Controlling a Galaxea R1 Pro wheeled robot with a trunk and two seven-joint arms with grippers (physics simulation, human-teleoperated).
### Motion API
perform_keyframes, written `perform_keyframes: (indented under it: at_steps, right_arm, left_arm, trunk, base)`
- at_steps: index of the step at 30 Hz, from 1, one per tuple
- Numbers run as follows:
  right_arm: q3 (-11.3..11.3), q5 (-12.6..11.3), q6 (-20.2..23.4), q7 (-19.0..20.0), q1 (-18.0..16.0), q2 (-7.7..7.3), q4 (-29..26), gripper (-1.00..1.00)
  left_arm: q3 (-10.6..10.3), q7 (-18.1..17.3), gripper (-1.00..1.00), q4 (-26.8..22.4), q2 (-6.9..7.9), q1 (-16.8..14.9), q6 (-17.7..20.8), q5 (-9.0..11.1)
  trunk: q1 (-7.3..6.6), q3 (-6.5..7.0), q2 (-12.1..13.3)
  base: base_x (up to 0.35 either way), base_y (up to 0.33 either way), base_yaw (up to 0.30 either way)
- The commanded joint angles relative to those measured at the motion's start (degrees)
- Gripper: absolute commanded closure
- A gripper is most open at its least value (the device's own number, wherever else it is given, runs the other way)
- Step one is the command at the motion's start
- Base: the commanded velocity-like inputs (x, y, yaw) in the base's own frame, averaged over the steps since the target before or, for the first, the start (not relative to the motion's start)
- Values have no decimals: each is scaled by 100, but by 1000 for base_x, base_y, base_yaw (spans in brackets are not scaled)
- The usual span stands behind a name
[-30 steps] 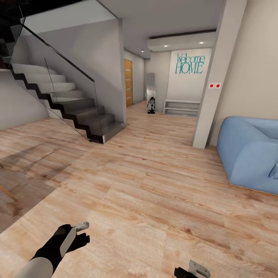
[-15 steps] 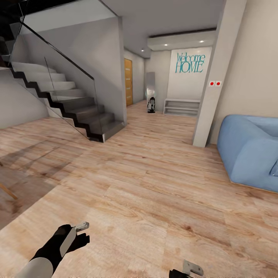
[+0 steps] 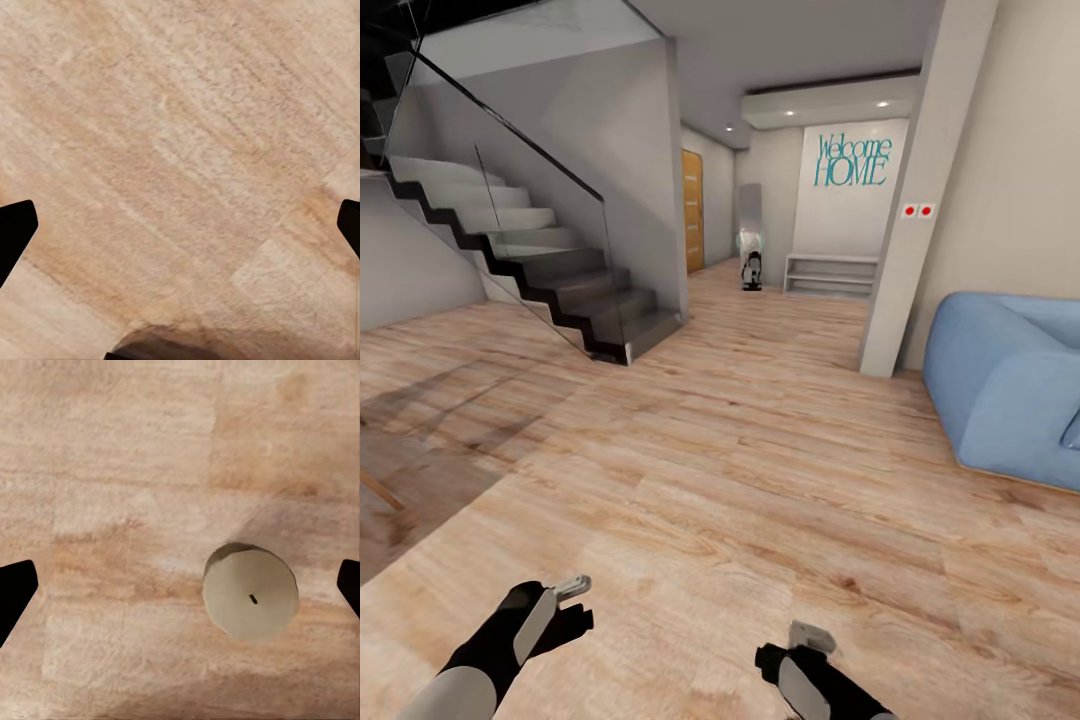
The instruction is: Place each of the two pumpkins and all three candles from the living room inside a cabinet in the living room (use any cabinet), then make sure every cabinet is closed, and position the cauldron so it is next to a table in the living room.
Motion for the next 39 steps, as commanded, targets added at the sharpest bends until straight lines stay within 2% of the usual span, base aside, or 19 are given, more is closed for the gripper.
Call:
perform_keyframes:
  at_steps: [1, 4, 7, 10, 12, 13, 14, 15, 19, 21, 24, 26, 27, 28, 31, 36, 39]
  right_arm:
    - [-11, -10, 172, -4, -115, 52, 27, -100]
    - [-20, -13, 418, -13, -278, 150, 63, -100]
    - [-22, -14, 504, -11, -332, 145, 81, -100]
    - [-29, -15, 600, -10, -362, 131, 88, -100]
    - [-31, -15, 627, -10, -369, 124, 86, -100]
    - [-31, -15, 631, -10, -370, 123, 87, -100]
    - [-32, -15, 634, -10, -371, 121, 88, -100]
    - [-35, -15, 629, -10, -372, 117, 89, -100]
    - [-40, -15, 599, -10, -380, 110, 90, -100]
    - [-40, -15, 603, -10, -381, 110, 90, -100]
    - [-42, -15, 596, -10, -387, 84, 85, -100]
    - [-61, -15, 598, -10, -389, 16, 83, -100]
    - [-88, -15, 609, -10, -390, -18, 82, -100]
    - [-95, -15, 613, -10, -390, -26, 82, -100]
    - [-128, -15, 619, -10, -390, -99, 81, -100]
    - [-284, -17, 641, -10, -391, -188, 82, -100]
    - [-312, -15, 637, -10, -391, -206, 81, -100]
  left_arm:
    - [0, -1, -100, -1, 6, 0, 3, 14]
    - [1, -3, -100, 0, 18, 0, 11, 79]
    - [1, -12, -100, 0, 31, 0, 19, 200]
    - [25, -233, -100, -1, 95, 0, 38, 514]
    - [66, -521, -100, 0, 248, 0, 154, 771]
    - [72, -604, -100, 0, 301, 0, 211, 830]
    - [84, -914, -100, -1, 462, 0, 427, 1004]
    - [92, -1138, -100, -1, 552, 2, 544, 1099]
    - [111, -2254, -100, 3, 908, 47, 812, 1375]
    - [127, -2814, -100, 11, 1011, 56, 1023, 1403]
    - [129, -3491, -100, 16, 1247, 60, 1329, 1422]
    - [135, -3757, -100, 17, 1342, 61, 1432, 1420]
    - [134, -3877, -100, 18, 1451, 66, 1522, 1430]
    - [134, -3909, -100, 18, 1491, 66, 1555, 1433]
    - [139, -4246, -100, 18, 1819, 67, 1806, 1444]
    - [114, -5239, -100, 40, 2393, 67, 1911, 1414]
    - [68, -5566, -100, 43, 2530, 69, 1922, 1389]
  trunk:
    - [23, -20, -42]
    - [89, -74, -162]
    - [155, -127, -282]
    - [220, -181, -403]
    - [264, -217, -483]
    - [286, -235, -523]
    - [308, -253, -563]
    - [330, -271, -603]
    - [418, -343, -764]
    - [462, -379, -844]
    - [528, -433, -964]
    - [572, -468, -1044]
    - [594, -486, -1084]
    - [616, -504, -1125]
    - [682, -558, -1245]
    - [772, -652, -1407]
    - [780, -719, -1411]
  base:
    - [0, 0, 0]
    - [0, 0, 0]
    - [0, 0, 0]
    - [0, 0, 0]
    - [0, 0, 0]
    - [0, 0, 0]
    - [0, 0, 0]
    - [0, 0, 0]
    - [0, 0, 0]
    - [0, 0, 0]
    - [0, 0, 0]
    - [0, 0, 0]
    - [0, 0, 0]
    - [0, 0, 0]
    - [0, 0, 0]
    - [0, 0, 0]
    - [0, 0, 0]
